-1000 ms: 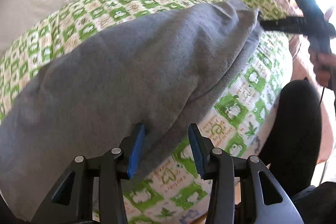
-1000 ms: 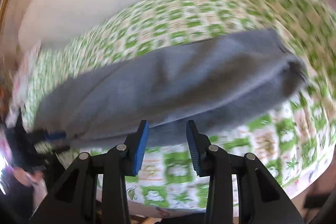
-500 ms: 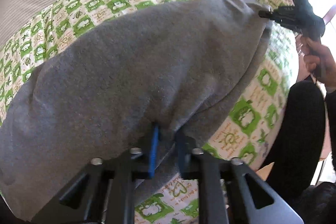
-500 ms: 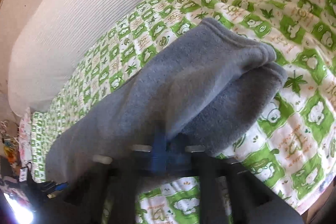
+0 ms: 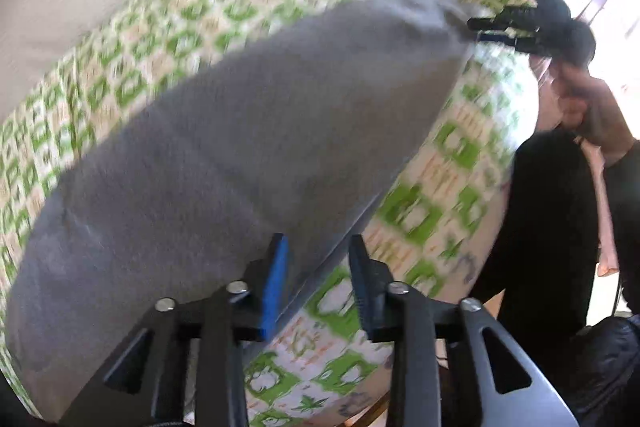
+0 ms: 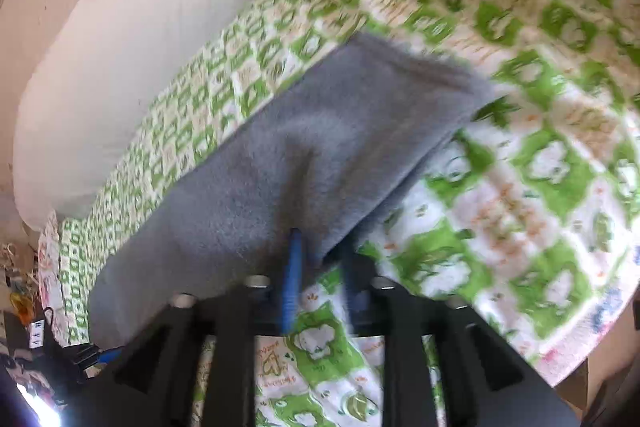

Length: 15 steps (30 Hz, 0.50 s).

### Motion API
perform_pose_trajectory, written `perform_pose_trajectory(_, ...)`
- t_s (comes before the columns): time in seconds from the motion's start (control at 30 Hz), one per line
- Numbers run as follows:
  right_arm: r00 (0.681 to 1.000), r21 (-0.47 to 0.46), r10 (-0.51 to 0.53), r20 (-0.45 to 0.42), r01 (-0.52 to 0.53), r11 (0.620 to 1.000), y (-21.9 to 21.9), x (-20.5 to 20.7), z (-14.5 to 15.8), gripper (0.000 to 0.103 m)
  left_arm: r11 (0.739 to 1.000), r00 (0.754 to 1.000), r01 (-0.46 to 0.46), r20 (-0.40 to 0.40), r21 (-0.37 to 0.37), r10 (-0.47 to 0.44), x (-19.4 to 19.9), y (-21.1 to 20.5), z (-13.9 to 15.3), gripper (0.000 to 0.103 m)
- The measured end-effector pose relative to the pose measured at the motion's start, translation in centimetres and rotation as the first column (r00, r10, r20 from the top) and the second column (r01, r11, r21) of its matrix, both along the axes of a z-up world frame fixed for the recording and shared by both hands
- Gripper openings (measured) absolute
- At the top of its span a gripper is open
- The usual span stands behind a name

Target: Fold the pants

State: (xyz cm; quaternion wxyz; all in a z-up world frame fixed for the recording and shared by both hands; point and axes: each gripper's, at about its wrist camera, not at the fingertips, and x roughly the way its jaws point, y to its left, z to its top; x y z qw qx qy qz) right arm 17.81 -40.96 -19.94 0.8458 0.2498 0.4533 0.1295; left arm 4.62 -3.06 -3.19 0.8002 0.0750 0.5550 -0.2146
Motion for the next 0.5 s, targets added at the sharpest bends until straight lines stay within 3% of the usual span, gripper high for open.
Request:
perform_pose_trajectory(0.07,0.999,0.016,-0.034,0.037,0.033,0.999,-1.2,-0.9,0.6,0.055,1.0,1.0,0.016,0.024,-0.018,-0.015,0.9,-1.0,1.4,0.045)
perform_pose_trajectory(0.23,0.993,0.077,-0.097,0.062,0.093,0.993,-4.1,-1.5,0.6,0.055,0.998,0.997,0.048,0.064,-0.028,-0.047,4.6,-4.8,3.1,0.046)
perform_pose_trajectory(0.4,0.991,0.137,-0.121,0.049,0.113,0.984,-5.1,-1.0,-0.2,0.055,0.996,0.999,0.025,0.022,-0.084,-0.023,8.0,-7.5,2.2,0.046)
perform_pose_trajectory(0.5,0.99,0.174,-0.126,0.057,0.115,0.978,-5.7,-0.3,-0.4,0.055,0.997,0.999,0.047,0.016,-0.069,-0.046,10.2,-9.9,1.5,0.048)
